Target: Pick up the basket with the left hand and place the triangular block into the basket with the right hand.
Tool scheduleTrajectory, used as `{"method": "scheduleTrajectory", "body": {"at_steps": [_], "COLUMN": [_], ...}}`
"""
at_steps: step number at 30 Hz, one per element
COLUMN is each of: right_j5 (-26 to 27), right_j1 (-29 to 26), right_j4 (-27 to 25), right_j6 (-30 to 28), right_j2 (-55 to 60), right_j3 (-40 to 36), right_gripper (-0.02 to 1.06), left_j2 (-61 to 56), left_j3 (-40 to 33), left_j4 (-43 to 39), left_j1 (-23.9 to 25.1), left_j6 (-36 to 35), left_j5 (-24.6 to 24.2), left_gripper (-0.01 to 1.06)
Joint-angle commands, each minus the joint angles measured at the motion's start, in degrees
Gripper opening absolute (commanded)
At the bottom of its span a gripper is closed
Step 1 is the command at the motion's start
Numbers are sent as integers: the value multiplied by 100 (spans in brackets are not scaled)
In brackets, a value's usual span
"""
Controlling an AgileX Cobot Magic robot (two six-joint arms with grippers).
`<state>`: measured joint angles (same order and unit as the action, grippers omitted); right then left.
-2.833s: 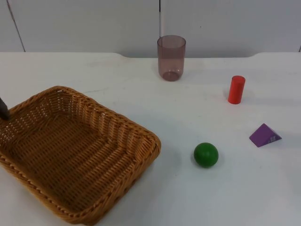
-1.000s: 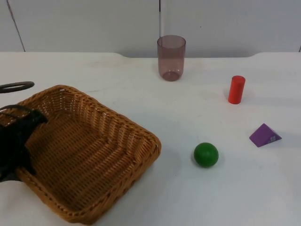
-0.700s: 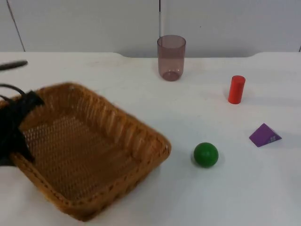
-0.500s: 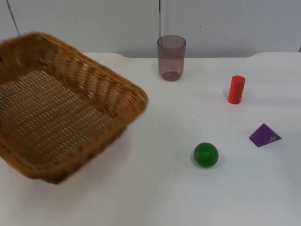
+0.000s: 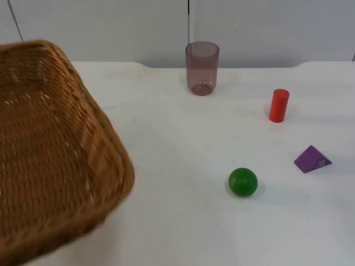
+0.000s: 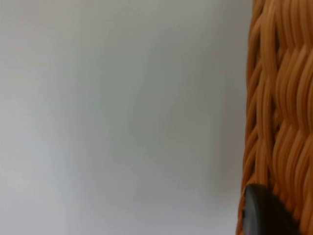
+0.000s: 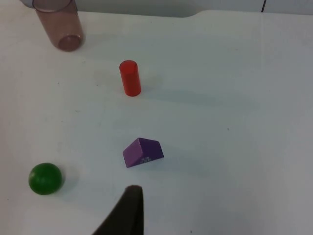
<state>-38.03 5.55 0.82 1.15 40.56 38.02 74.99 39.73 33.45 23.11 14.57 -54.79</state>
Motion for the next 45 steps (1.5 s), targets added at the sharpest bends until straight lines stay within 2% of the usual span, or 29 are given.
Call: {"method": "scheduleTrajectory", "body": {"at_steps": [1,4,7,8,9,11,14,18,21,23,27,30,34,39,45], "right_j5": [54,54,54,54,54,36,1,-24,-24,-24,-99,-359,-423,-1222,-1529], "right_j1": [-34,-34,-34,-34,-34,-34,-34,-34,-34,-34,-34,-34,-34,-9,319], "right_j4": [12,12,12,12,12,12,12,-177,-372,-551,-565,-554,-565,-623,-633], "right_j6": [-50,-50,-50,-50,-50,-50,-115,-420,-642,-896,-978,-1242,-1624,-2054,-2692], "right_j2": [-15,-15,-15,-15,-15,-15,-15,-15,-15,-15,-15,-15,-15,657,1726], "right_j3": [40,40,40,40,40,40,40,40,40,40,40,40,53,601,1266], "right_gripper": [105,105,105,105,105,105,105,105,105,105,105,105,105,105,105], "left_j2": [147,197,224,224,272,427,649,1179,1376,1508,1574,1584,1584,1584,1584], "left_j3": [60,60,60,60,60,60,60,60,60,60,60,60,60,60,60], "left_j4": [143,176,171,171,-1,-187,-94,382,483,485,496,496,471,450,450], "left_j1": [29,1,-444,-444,-786,-1117,-1260,-1280,-1280,-1280,-1280,-1280,-1280,-1280,-1280], "left_j6": [805,1069,1186,1186,1166,982,1021,1573,1713,1756,1768,1768,1768,1768,1768], "left_j5": [-465,-547,-256,-256,-104,117,199,154,181,309,439,476,510,546,560], "left_gripper": [0,0,0,0,0,0,0,0,0,0,0,0,0,0,0]}}
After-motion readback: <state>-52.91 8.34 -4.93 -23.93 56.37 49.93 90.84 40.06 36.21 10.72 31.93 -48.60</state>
